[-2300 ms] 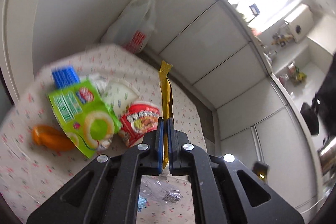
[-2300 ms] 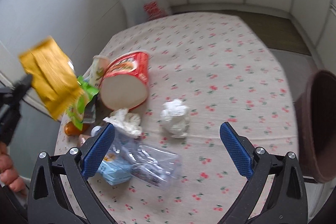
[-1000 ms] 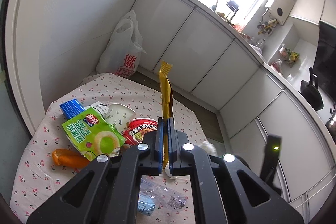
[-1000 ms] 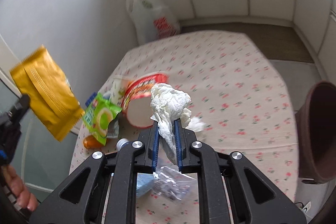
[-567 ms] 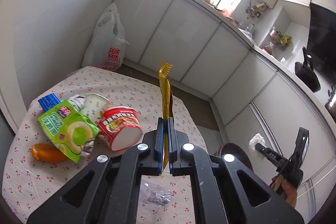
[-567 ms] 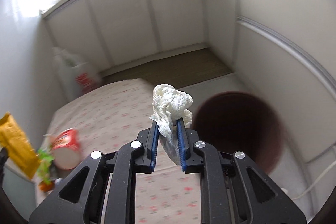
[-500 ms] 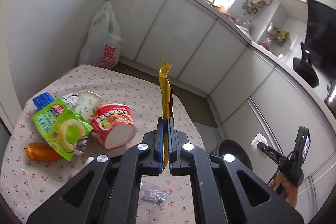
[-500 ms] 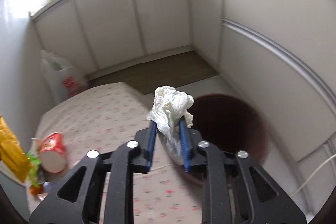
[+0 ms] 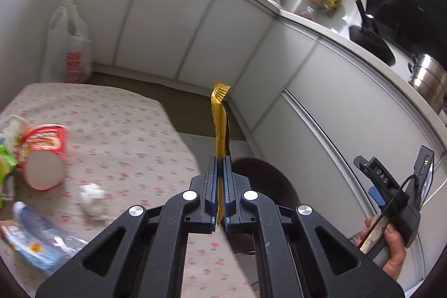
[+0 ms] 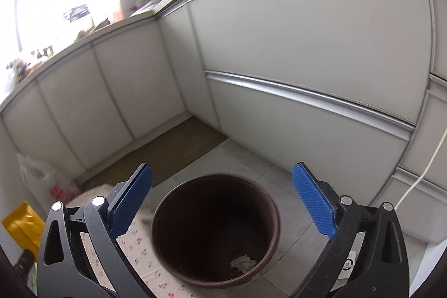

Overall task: Collect trash
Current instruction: 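Drop the tissue into the brown bin with the right tool while the left tool drops the yellow wrapper there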

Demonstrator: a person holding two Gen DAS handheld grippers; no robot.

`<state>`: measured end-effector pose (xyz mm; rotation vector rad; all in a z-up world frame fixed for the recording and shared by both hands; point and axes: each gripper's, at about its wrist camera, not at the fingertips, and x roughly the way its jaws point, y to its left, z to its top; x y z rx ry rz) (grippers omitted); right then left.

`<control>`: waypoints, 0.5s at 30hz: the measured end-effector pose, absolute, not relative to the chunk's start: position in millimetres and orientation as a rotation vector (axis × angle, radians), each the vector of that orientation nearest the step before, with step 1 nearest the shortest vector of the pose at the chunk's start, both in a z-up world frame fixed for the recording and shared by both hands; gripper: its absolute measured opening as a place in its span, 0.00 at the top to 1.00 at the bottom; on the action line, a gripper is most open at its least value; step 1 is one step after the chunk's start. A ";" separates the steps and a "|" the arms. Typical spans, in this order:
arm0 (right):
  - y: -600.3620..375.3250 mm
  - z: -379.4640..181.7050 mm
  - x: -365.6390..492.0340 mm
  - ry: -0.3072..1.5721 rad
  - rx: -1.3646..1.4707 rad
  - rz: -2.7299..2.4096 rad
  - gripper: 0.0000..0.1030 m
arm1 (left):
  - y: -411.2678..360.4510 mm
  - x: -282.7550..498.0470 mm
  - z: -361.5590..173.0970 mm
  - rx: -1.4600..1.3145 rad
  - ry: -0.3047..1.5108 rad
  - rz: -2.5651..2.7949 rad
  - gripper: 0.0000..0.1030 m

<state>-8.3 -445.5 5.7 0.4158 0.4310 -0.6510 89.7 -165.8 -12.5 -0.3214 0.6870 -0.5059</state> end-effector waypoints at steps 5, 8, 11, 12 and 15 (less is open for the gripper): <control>-474.7 2.5 -30.4 0.382 0.515 -0.706 0.07 | -246.0 107.6 -20.0 -0.303 0.750 -0.602 0.97; -487.9 0.1 -32.8 0.348 0.573 -0.722 0.07 | -284.1 117.3 -28.5 -0.292 0.781 -0.622 0.96; -493.9 0.3 -47.3 0.319 0.615 -0.726 0.07 | -308.3 128.1 -39.0 -0.279 0.836 -0.625 0.95; -497.3 1.5 -48.1 0.313 0.624 -0.723 0.07 | -313.8 129.8 -42.8 -0.266 0.854 -0.610 0.94; -494.1 20.1 -48.6 0.259 0.644 -0.698 0.07 | -304.1 126.1 -44.9 -0.299 0.879 -0.601 0.81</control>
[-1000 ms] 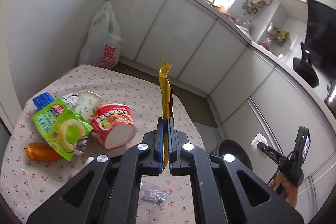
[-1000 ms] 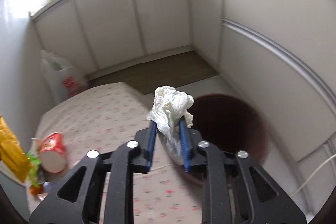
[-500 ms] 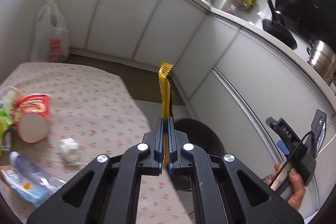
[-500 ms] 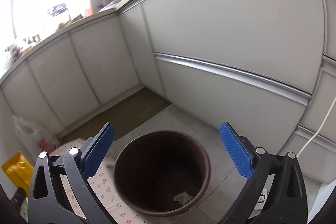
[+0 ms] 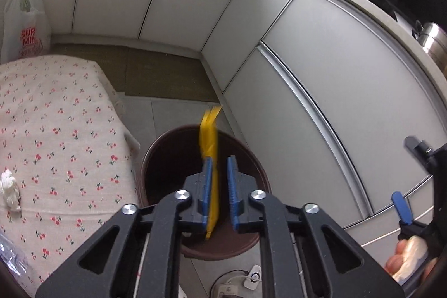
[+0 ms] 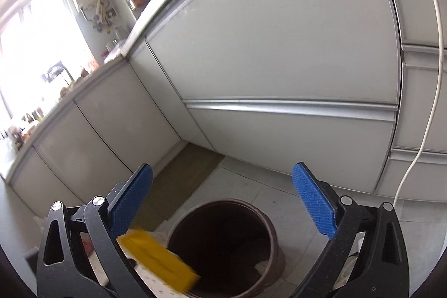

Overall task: Collect trash
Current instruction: 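Drop the tissue into the brown bin with the right tool while the left tool drops the yellow wrapper there, then grasp the green onion-rings bag with the left tool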

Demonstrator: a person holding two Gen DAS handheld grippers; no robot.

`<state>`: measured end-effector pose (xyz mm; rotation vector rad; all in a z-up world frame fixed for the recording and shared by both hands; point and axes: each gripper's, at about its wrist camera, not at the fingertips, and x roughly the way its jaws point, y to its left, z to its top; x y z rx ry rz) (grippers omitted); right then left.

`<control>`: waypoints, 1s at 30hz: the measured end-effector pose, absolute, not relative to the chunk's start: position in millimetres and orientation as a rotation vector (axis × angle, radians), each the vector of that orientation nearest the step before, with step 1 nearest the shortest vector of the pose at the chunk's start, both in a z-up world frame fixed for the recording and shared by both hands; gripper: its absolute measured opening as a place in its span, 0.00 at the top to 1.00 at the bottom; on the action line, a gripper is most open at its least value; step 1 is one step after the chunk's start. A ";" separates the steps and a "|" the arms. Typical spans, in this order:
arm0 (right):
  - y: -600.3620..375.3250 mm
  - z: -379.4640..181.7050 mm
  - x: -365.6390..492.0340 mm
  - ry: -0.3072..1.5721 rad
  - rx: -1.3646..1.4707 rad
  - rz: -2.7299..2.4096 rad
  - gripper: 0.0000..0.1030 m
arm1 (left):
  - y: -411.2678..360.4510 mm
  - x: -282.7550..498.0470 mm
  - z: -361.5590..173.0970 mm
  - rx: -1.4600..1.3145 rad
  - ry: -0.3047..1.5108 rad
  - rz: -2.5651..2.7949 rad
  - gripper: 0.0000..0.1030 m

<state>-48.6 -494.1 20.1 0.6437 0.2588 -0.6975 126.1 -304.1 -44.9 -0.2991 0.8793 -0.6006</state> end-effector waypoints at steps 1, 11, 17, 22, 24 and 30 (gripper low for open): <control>-488.9 30.7 -49.5 0.233 0.639 -0.682 0.07 | -297.2 124.7 -43.6 -0.309 0.879 -0.594 0.66; -403.7 106.3 -41.3 0.069 0.233 -0.541 0.07 | -165.7 81.1 -23.4 -0.274 0.802 -0.417 0.43; -385.7 58.9 1.2 0.294 0.204 -0.424 0.07 | -50.6 76.2 -32.5 -0.338 0.811 -0.206 0.42; -356.3 53.8 8.3 0.311 0.228 -0.321 0.07 | 71.8 93.3 -57.9 -0.625 0.867 -0.015 0.40; -345.0 45.6 16.4 0.351 0.259 -0.285 0.07 | 116.2 101.7 -78.6 -0.763 0.930 0.045 0.40; -302.9 8.9 53.3 0.495 0.263 -0.224 0.07 | 182.2 104.3 -125.8 -0.923 0.993 0.207 0.40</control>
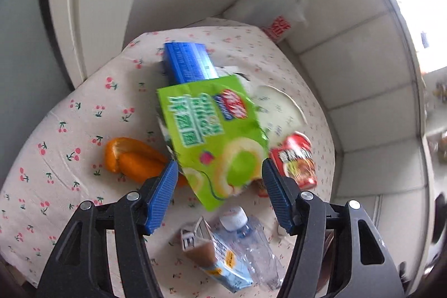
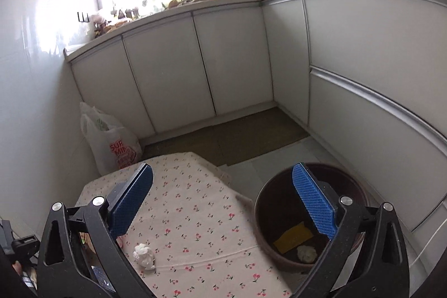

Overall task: Collect trash
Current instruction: 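Grasp the green onion-rings bag with the left tool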

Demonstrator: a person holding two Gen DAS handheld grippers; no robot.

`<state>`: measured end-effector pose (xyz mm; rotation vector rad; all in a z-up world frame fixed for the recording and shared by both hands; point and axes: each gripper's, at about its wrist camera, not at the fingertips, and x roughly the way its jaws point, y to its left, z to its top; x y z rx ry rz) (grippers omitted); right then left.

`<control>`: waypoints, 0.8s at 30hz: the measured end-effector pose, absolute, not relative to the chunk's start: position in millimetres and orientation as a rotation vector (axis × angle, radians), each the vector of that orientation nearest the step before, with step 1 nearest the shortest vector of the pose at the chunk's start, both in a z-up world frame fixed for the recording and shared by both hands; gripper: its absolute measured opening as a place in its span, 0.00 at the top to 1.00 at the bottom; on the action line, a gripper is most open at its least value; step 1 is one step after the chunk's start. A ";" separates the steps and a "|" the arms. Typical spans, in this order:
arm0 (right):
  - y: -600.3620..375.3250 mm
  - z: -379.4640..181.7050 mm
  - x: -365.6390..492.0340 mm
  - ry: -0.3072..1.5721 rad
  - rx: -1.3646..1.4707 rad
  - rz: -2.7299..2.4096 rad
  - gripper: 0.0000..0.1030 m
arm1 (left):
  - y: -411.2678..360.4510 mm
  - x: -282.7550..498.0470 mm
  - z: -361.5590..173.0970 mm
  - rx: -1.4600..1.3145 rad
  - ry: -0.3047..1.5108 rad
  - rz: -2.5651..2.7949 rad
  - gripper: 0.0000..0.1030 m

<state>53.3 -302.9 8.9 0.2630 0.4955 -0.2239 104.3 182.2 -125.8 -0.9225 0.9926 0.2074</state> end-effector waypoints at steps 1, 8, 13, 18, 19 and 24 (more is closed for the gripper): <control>-296.5 3.7 60.8 0.515 0.256 -0.219 0.07 | 187.8 106.1 -130.9 -0.944 0.992 0.208 0.40; -265.7 -7.9 80.9 0.558 0.197 -0.189 0.07 | 204.5 116.6 -152.8 -1.004 0.972 0.248 0.40; -255.5 -11.1 88.1 0.593 0.175 -0.151 0.07 | 211.2 123.7 -171.7 -1.082 0.965 0.226 0.40; -241.4 -22.9 94.1 0.639 0.121 -0.087 0.07 | 207.7 126.4 -176.4 -1.153 0.942 0.133 0.42; -239.5 -25.0 95.2 0.651 0.114 -0.079 0.07 | 207.0 128.2 -177.5 -1.158 0.942 0.125 0.46; -234.3 -36.2 101.9 0.715 0.098 -0.038 0.07 | 202.9 122.1 -167.7 -1.140 0.925 0.091 0.75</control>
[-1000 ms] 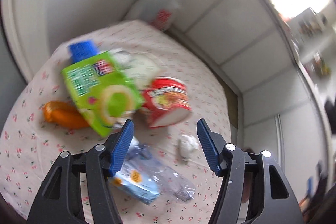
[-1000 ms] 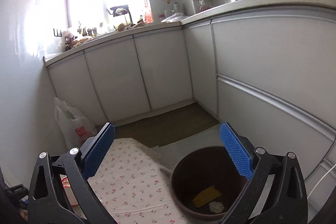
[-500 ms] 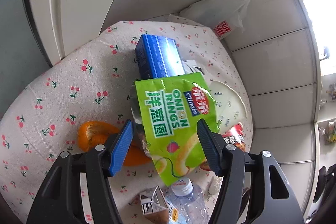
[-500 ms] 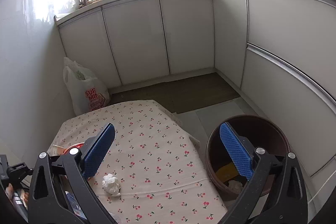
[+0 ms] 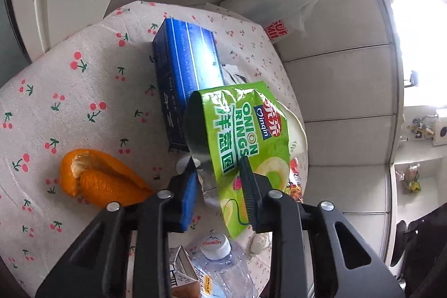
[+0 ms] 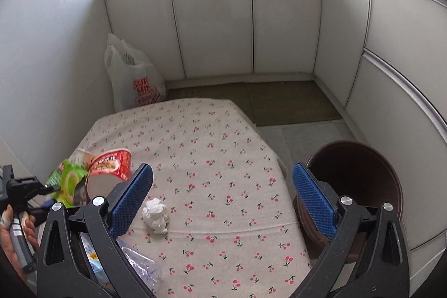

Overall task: Collect trash
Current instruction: 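Grasp the green onion-rings bag with the left tool, then grasp the blue juice carton with the right tool while the left tool holds the green bag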

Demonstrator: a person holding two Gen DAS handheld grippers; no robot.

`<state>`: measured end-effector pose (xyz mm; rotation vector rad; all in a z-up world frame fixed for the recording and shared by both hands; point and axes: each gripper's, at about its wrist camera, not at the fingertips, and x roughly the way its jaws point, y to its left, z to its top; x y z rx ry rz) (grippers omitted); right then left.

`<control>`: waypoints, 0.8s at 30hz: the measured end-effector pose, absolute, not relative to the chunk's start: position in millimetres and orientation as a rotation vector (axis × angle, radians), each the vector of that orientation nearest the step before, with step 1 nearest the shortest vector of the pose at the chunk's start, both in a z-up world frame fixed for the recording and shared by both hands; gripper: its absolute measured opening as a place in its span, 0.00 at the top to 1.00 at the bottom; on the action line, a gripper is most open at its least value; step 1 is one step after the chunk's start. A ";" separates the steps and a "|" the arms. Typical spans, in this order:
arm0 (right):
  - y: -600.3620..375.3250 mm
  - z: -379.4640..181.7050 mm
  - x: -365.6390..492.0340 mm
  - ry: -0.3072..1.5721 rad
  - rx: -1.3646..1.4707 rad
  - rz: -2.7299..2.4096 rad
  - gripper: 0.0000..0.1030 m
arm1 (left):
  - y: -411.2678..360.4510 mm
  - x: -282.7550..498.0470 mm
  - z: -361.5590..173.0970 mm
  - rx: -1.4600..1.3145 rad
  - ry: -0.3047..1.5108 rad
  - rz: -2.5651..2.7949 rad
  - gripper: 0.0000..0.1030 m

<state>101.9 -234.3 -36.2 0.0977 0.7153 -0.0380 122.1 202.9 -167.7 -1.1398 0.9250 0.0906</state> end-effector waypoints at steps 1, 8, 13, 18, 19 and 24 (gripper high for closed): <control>-233.4 -39.5 103.7 0.732 0.097 -0.030 0.07 | 201.6 122.0 -164.4 -1.130 0.920 0.084 0.78; -221.0 -58.1 113.4 0.831 0.116 0.077 0.07 | 186.1 111.8 -126.1 -1.055 0.852 0.028 0.96; -194.7 -66.8 114.4 0.875 0.080 0.243 0.07 | 170.4 107.1 -92.2 -0.968 0.794 -0.029 1.00; -157.8 -85.8 116.2 0.968 0.002 0.424 0.07 | 155.5 91.4 -49.4 -0.849 0.713 -0.074 1.00; -150.6 -88.8 115.4 0.990 -0.008 0.461 0.07 | 153.7 87.8 -42.4 -0.826 0.698 -0.081 1.00; -88.1 -87.6 83.4 0.941 -0.203 0.696 0.09 | 146.2 62.7 -2.4 -0.702 0.597 -0.108 1.00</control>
